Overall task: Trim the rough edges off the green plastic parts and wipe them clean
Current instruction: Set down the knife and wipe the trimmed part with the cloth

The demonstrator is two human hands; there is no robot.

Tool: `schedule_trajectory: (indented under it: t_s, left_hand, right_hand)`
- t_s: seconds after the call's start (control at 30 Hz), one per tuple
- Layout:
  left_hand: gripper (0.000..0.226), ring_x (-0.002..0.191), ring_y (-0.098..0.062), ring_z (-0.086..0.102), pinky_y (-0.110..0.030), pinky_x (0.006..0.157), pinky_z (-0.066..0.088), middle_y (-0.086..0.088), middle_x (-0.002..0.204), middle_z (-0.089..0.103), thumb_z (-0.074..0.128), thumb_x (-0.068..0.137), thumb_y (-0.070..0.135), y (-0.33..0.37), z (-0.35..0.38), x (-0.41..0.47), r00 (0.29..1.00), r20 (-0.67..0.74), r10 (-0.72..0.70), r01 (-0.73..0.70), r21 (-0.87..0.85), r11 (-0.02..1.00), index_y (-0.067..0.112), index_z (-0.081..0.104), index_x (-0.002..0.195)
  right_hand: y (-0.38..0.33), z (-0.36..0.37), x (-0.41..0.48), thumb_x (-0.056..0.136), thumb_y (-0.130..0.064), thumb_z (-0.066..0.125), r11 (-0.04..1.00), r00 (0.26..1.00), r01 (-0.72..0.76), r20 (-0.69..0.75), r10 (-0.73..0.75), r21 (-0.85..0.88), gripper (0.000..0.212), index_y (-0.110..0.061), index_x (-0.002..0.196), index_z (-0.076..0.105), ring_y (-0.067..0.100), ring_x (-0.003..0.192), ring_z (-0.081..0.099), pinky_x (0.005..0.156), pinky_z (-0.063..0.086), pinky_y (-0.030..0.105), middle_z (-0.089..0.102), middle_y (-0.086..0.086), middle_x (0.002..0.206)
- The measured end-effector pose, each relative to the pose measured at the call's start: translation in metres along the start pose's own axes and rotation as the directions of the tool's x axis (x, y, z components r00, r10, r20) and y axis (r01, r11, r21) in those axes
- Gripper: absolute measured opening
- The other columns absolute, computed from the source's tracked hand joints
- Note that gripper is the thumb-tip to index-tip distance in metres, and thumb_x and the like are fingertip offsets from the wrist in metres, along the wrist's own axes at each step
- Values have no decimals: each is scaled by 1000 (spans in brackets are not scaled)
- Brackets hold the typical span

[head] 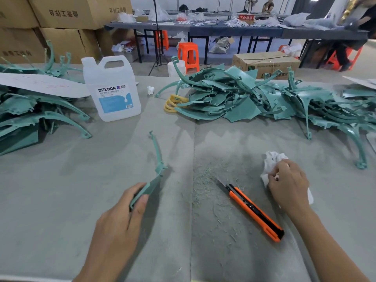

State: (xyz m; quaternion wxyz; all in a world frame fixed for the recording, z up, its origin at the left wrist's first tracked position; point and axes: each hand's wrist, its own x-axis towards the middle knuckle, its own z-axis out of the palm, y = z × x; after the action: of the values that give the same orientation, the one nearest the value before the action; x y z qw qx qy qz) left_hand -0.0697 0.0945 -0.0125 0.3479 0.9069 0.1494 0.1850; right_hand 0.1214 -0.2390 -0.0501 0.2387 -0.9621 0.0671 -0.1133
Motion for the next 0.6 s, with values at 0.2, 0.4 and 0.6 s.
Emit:
schedule_trajectory:
  t_s: [0.2, 0.4, 0.6]
  left_hand:
    - [30, 101, -10, 70, -28, 87, 57, 12, 106, 74, 50, 93, 62, 0, -6, 15, 987, -92, -134, 64, -538, 841, 45, 69, 108]
    - [33, 104, -19, 71, -31, 84, 59, -8, 119, 73, 51, 93, 36, 46, 7, 22, 975, 135, -175, 196, -895, 400, 24, 75, 112]
    - [44, 105, -14, 71, -26, 82, 59, -6, 118, 73, 52, 88, 40, 94, 26, 18, 947, 315, -67, 322, -918, 233, 16, 73, 118]
  right_hand:
    - [-18, -34, 0, 94, -5, 53, 936, 998, 26, -56, -6, 351, 40, -15, 132, 51, 37, 101, 60, 85, 49, 48, 61, 14, 120]
    - [-111, -62, -47, 94, -40, 47, 738, 947, 321, -176, -270, 593, 22, -26, 82, 58, 16, 84, 58, 54, 48, 19, 46, -23, 99]
    - [-174, -18, -115, 103, -13, 45, 556, 810, 438, -42, -585, 706, 27, -19, 128, 52, 17, 131, 49, 112, 40, 37, 51, 3, 143]
